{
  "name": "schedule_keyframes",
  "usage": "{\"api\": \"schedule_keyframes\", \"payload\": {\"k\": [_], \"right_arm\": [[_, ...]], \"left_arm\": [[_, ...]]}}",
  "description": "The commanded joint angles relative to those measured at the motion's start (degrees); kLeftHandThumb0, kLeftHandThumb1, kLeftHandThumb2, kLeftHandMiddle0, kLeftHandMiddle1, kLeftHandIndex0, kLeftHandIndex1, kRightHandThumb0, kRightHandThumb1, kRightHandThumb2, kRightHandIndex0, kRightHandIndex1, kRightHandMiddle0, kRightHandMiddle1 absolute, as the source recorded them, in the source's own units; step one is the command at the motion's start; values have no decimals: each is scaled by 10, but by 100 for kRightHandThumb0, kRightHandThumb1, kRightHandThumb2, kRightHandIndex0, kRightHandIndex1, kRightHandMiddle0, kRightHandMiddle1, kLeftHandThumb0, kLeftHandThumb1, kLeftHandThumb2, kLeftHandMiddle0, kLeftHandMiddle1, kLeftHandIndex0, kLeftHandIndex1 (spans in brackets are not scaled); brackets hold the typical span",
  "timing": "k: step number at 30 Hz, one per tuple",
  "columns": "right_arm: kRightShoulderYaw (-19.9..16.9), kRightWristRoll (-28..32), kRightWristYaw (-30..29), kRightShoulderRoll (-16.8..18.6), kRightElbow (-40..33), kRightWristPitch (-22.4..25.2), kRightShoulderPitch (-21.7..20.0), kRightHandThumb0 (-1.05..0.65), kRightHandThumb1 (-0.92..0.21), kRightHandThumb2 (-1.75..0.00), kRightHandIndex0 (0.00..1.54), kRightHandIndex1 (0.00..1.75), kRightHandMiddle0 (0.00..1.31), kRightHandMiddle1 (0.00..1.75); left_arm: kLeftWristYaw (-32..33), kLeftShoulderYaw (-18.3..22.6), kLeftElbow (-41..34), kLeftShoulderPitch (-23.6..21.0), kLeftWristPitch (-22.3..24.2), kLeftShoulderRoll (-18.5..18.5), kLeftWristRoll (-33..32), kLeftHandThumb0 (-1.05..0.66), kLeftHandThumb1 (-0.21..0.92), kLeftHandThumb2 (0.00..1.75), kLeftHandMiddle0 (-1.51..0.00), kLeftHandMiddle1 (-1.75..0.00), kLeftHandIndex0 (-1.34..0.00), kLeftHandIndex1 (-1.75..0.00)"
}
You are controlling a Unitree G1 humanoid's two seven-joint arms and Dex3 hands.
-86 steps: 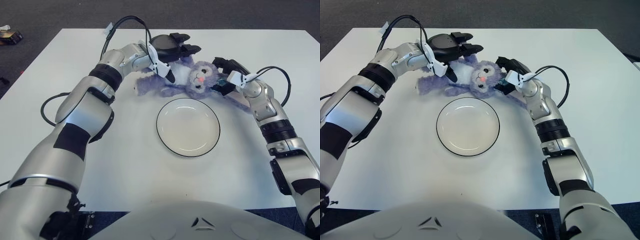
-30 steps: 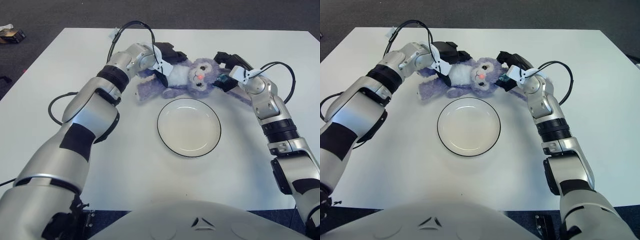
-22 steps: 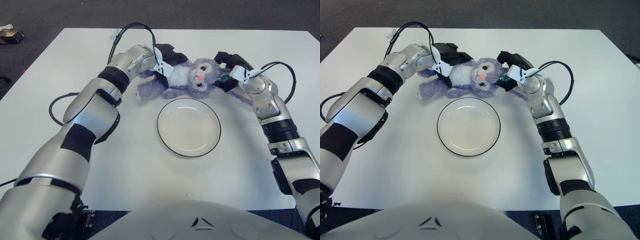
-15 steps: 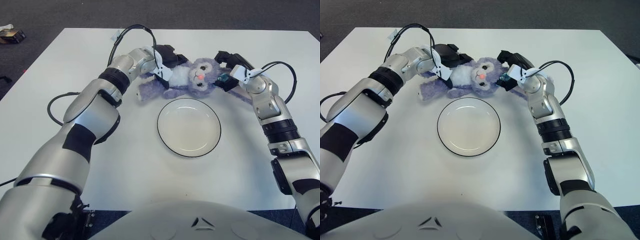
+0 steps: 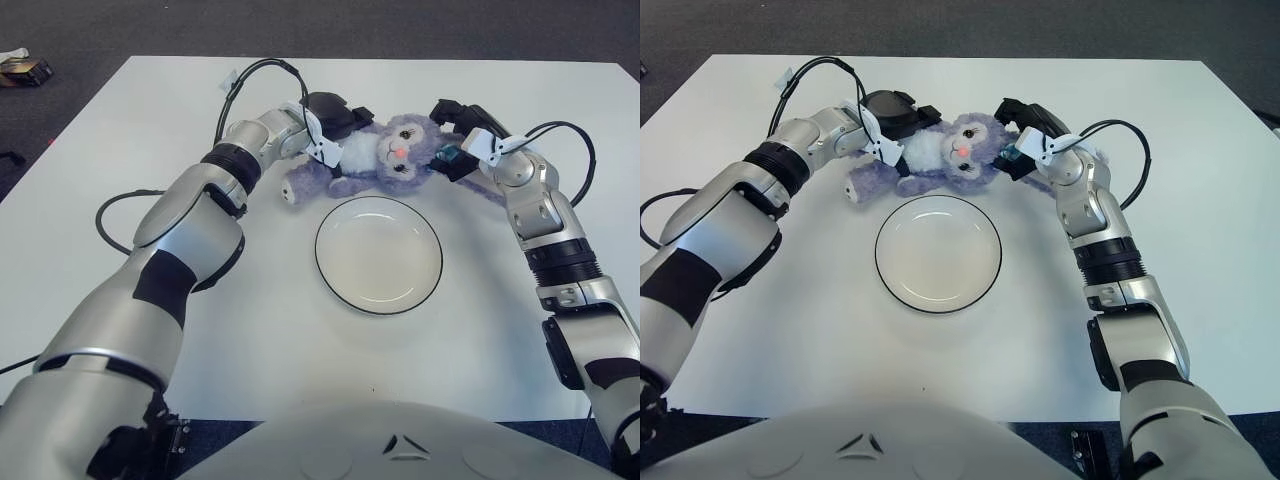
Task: Put the doll into the plate.
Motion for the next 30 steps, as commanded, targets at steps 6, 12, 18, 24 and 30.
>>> {"api": "schedule_keyframes", "payload": {"k": [6,12,18,24,30], "right_arm": [[-24,5,-8,-17,-12,-2,1,46,-32,-130,60,175,80,175],[-24,6,-8,-17,-13,-2,2,46,-32,-131,60,175,80,175],[-25,8,-9,-17,-15,-4,4,46,-32,-130,60,175,80,175],[-26,8,-8,-17,-15,-4,5,46,-32,-130,60,175,80,175],[-26,9,-8,-16,-15,-8,7,46,-32,-130,60,175,80,175]], "left_arm": [[6,-1,22,35,7,0,-2,0,55,84,-67,-130,-42,-162],[5,15,25,42,6,-1,-24,0,51,91,-67,-132,-41,-166],[0,62,26,63,-2,0,-77,29,41,114,-59,-161,-61,-174],[-2,67,24,66,-3,1,-82,42,42,117,-53,-173,-69,-175],[-30,91,24,66,-17,14,-110,44,40,120,-54,-175,-68,-175]]}}
